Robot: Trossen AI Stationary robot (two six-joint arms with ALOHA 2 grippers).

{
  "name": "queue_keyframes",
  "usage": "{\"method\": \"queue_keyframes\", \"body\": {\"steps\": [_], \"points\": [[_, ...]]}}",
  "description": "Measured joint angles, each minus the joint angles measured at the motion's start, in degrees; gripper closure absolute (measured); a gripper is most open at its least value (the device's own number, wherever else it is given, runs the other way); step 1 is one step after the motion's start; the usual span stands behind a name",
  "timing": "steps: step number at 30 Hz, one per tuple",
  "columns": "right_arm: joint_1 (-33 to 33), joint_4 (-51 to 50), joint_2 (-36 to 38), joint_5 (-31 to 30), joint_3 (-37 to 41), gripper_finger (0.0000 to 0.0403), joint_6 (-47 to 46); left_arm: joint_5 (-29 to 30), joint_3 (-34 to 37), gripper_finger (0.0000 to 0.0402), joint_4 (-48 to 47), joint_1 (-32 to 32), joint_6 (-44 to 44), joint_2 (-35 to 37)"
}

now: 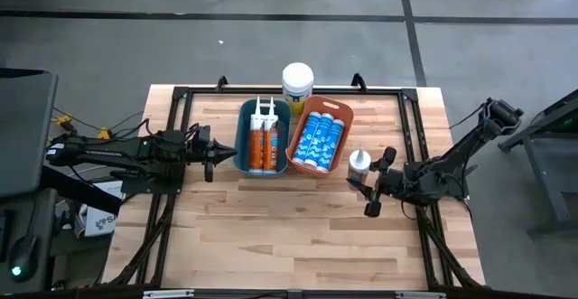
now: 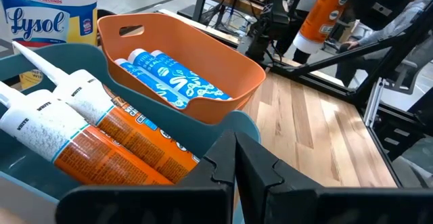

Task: Pick & place silicon tubes, Sealant and Lysol wipes
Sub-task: Put the orange sealant into the blue bin

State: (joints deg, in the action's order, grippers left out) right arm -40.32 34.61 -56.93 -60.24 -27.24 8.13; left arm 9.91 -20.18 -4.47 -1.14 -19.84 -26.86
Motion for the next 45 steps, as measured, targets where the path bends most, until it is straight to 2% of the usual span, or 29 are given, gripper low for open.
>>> {"method": "queue_keyframes", "body": {"steps": [18,24,35,40,45], "points": [[0.10,-1.25,-0.48,1.49,0.00,0.0205,-0.17,0.01,0.00,0.0401,0.00,0.01,0.00,0.00],[0.11,-1.32,-0.48,1.52,0.00,0.0205,-0.05,3.11,0.02,0.0401,0.67,0.01,-0.02,-0.01],[0.20,-1.34,-0.48,2.50,0.00,0.0205,0.00,3.35,0.02,0.0401,0.48,0.00,0.02,-0.01],[0.20,-1.32,-0.48,3.48,0.00,0.0205,-0.48,7.00,0.02,0.0401,0.51,0.01,0.05,0.01],[0.20,-1.27,-0.48,3.70,0.00,0.0205,-0.56,6.87,0.02,0.0376,2.12,0.00,2.04,-0.04]]}}
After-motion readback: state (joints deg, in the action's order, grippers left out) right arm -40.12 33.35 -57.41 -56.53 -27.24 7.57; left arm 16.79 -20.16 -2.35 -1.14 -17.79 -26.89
